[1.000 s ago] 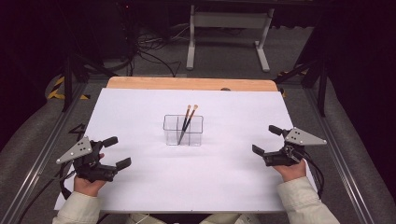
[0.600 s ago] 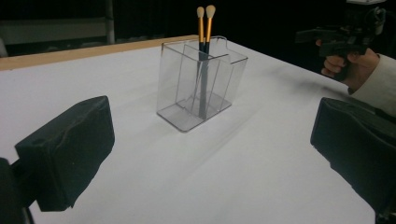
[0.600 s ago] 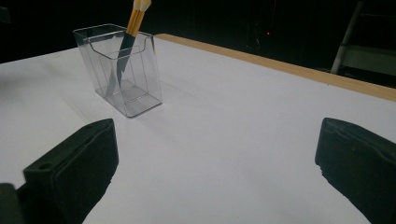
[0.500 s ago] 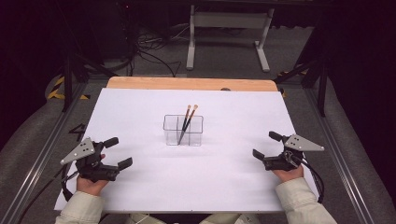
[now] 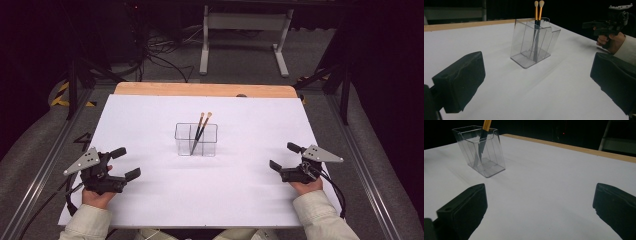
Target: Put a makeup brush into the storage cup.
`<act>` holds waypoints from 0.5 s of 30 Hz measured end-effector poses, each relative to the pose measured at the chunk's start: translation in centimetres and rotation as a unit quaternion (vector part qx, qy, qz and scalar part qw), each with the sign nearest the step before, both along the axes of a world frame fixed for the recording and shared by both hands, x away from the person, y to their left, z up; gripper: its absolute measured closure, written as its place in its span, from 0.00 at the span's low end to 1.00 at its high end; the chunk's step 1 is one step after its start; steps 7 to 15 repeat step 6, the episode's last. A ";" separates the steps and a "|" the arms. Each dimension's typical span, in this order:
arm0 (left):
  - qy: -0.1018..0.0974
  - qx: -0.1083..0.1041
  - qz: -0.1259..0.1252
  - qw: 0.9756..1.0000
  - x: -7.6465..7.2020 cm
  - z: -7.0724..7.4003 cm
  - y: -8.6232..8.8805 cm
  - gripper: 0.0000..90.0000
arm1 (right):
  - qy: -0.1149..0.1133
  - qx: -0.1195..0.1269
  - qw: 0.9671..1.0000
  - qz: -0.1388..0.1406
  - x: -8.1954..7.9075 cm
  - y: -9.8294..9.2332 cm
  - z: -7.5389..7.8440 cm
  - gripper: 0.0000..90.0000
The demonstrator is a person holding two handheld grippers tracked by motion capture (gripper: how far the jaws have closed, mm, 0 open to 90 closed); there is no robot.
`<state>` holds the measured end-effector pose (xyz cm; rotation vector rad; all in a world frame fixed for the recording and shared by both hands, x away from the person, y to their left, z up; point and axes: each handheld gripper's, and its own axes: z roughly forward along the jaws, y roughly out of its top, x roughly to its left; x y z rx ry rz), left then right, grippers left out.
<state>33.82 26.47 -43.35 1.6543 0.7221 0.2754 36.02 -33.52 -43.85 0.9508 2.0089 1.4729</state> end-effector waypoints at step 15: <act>-0.003 0.007 0.008 1.000 0.0 0.0 0.2 0.00 | -0.005 0.000 1.000 0.001 0.0 0.1 0.0 0.00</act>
